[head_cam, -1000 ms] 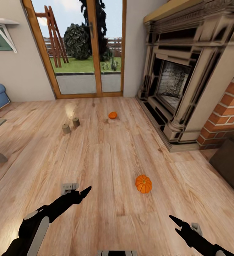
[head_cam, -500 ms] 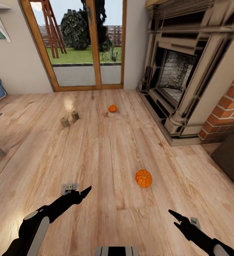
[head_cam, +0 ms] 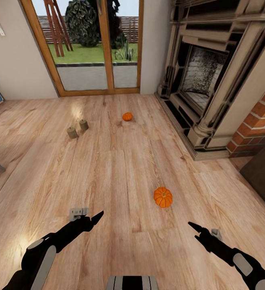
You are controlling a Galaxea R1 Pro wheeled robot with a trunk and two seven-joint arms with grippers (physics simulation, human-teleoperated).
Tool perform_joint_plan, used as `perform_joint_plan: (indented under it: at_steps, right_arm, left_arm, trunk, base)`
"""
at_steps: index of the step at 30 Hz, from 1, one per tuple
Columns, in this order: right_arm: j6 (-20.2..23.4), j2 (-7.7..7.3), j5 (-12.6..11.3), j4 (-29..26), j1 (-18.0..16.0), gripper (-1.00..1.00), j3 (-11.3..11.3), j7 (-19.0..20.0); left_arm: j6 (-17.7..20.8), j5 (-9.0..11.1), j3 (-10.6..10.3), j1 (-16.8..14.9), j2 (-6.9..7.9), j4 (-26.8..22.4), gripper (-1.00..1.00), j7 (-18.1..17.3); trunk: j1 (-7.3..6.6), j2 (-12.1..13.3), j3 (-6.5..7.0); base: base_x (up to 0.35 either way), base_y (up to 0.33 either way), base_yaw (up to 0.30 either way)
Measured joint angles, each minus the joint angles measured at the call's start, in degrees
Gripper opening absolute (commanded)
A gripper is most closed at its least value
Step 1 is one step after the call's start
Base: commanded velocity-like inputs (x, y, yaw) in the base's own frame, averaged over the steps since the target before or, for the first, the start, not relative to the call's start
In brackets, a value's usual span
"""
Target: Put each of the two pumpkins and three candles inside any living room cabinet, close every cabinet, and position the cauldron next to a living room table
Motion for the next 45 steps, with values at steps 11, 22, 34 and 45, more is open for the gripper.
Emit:
perform_joint_plan:
  at_steps: [11,22,34,45]
  right_arm:
    - [0.07,0.20,0.06,-0.13,-0.12,1.00,0.11,0.20]
    - [0.04,-0.02,0.07,-0.12,-0.12,1.00,-0.05,0.28]
    - [0.06,-0.10,0.07,-0.05,-0.12,1.00,-0.14,0.30]
    - [0.15,-0.17,0.07,-0.04,-0.12,1.00,-0.06,0.22]
  left_arm:
    - [0.11,0.01,0.02,0.00,0.01,-0.06,1.00,-0.54]
    - [0.08,-0.03,0.02,0.00,0.00,-0.07,1.00,-0.52]
    - [0.01,-0.04,0.00,0.00,0.00,-0.07,1.00,-0.51]
    - [0.07,-0.11,0.01,0.00,0.00,-0.08,1.00,-0.51]
  trunk:
    - [-0.02,0.00,0.00]
    - [-0.03,0.00,0.00]
    - [-0.03,0.00,0.00]
    - [0.00,0.00,0.00]
  base:
    - [0.071,0.000,0.000]
    - [0.316,0.000,0.000]
    - [0.308,0.000,0.000]
    - [0.066,0.091,0.000]
